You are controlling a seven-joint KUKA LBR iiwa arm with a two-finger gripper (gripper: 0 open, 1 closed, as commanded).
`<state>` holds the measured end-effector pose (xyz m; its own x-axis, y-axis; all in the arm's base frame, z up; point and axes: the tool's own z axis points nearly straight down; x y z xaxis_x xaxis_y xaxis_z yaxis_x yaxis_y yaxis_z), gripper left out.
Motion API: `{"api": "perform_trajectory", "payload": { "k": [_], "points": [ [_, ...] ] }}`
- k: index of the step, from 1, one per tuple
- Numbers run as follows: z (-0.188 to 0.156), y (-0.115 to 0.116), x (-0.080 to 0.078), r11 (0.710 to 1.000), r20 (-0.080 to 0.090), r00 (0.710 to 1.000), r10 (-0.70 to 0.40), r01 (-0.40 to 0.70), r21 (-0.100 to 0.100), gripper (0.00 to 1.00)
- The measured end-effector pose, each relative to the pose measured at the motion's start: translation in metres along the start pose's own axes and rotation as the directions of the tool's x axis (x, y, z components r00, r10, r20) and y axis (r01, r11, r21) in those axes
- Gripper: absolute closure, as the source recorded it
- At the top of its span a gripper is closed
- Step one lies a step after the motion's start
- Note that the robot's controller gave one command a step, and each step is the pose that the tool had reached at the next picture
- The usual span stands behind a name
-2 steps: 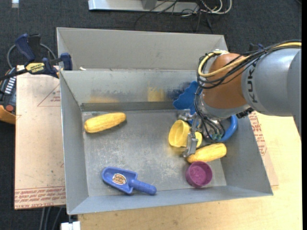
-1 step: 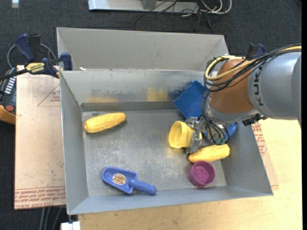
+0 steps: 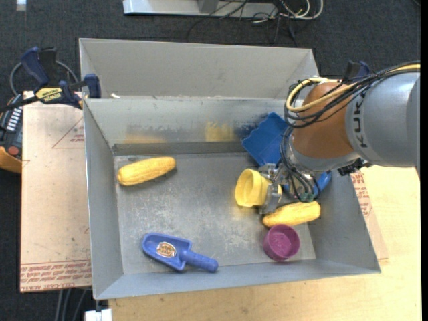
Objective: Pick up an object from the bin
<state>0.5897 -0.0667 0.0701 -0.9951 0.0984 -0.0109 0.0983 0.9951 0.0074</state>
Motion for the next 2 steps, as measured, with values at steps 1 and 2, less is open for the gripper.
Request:
{"api": "perform_trajectory", "payload": {
  "k": [1,2],
  "points": [
    [-0.081,0.002,-0.013,1.000,-0.002,1.000,-0.004,0.004,-0.001,1.00],
    [-0.018,-0.010,-0.018,1.000,0.007,1.000,-0.021,0.021,-0.004,1.00]
  ]
}}
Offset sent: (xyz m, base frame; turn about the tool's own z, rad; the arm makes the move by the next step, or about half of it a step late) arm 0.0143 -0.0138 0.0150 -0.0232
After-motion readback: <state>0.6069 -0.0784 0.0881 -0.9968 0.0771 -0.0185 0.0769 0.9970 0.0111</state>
